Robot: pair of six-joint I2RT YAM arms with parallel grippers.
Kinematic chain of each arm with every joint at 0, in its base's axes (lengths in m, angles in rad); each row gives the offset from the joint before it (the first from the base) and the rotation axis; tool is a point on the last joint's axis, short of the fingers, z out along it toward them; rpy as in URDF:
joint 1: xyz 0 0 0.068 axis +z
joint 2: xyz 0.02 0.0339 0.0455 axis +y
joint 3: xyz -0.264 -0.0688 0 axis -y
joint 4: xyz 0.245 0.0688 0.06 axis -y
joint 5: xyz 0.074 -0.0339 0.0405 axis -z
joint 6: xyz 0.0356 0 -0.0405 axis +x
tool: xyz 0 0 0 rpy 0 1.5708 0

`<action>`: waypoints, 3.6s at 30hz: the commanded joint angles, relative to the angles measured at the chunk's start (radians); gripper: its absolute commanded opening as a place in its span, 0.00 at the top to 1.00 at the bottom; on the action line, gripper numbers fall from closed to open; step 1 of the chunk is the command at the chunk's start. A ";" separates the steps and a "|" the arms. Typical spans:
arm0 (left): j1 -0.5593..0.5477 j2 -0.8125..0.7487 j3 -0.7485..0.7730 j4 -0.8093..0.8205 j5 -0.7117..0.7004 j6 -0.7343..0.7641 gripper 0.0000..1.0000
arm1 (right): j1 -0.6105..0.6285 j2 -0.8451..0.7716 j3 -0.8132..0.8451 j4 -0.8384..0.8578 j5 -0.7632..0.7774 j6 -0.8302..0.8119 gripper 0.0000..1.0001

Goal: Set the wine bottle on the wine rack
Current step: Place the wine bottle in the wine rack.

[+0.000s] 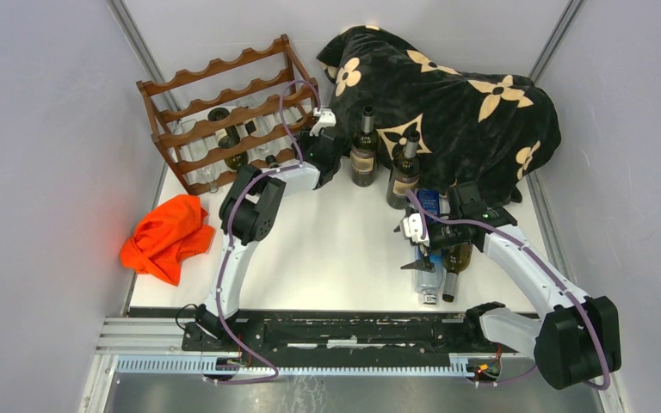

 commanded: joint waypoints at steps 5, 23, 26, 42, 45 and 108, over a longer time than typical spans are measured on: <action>0.013 -0.052 -0.085 0.175 -0.058 0.080 0.98 | -0.003 0.010 0.041 -0.011 -0.007 -0.024 0.02; 0.000 -0.046 -0.095 0.414 -0.149 0.274 0.98 | -0.004 0.030 0.040 -0.010 0.000 -0.026 0.02; 0.000 -0.036 -0.080 0.424 -0.139 0.293 0.98 | -0.003 0.031 0.040 -0.011 0.000 -0.027 0.02; 0.017 0.005 -0.058 0.445 -0.010 0.348 0.98 | -0.003 0.033 0.043 -0.020 0.002 -0.038 0.02; 0.020 0.019 -0.044 0.440 -0.004 0.352 0.98 | -0.003 0.034 0.043 -0.022 0.002 -0.040 0.02; -0.044 -0.694 -0.498 -0.303 0.499 -0.343 0.11 | -0.004 -0.014 0.030 -0.007 0.040 -0.037 0.02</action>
